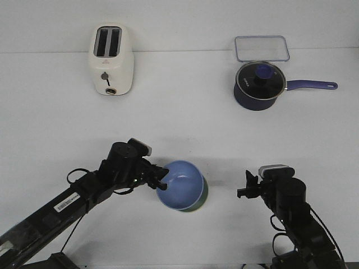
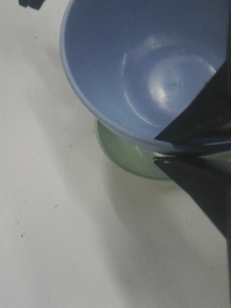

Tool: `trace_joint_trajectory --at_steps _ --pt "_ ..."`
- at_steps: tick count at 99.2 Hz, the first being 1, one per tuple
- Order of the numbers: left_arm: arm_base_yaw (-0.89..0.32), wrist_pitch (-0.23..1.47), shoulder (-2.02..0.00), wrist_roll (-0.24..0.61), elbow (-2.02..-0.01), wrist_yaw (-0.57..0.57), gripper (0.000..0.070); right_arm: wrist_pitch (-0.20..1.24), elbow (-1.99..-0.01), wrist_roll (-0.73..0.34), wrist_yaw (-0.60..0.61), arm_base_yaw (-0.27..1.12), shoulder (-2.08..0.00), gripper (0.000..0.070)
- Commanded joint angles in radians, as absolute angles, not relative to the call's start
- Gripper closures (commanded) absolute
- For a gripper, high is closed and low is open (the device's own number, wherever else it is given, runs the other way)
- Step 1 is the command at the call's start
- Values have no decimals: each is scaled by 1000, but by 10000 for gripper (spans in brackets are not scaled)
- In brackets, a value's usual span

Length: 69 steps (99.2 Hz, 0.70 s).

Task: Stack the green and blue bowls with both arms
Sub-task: 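Carry the blue bowl over the green bowl and lower it inside, then open the left gripper and withdraw it from the blue bowl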

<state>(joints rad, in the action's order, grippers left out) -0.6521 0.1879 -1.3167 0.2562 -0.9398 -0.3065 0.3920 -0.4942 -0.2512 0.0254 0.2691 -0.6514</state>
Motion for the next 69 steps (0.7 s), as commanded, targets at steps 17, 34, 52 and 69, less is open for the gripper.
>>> trace_joint_trajectory --at_steps 17,34,52,69 --pt "-695 131 -1388 255 -953 -294 443 382 -495 -252 26 275 -656 421" --pt "-688 131 -1360 248 -953 -292 238 382 -495 -244 25 274 -656 421" --pt "-634 136 -1226 188 -953 -161 293 370 -495 -234 17 274 -654 426" --pt "-562 164 -1064 78 -953 109 687 312 -495 -233 15 274 -640 699"
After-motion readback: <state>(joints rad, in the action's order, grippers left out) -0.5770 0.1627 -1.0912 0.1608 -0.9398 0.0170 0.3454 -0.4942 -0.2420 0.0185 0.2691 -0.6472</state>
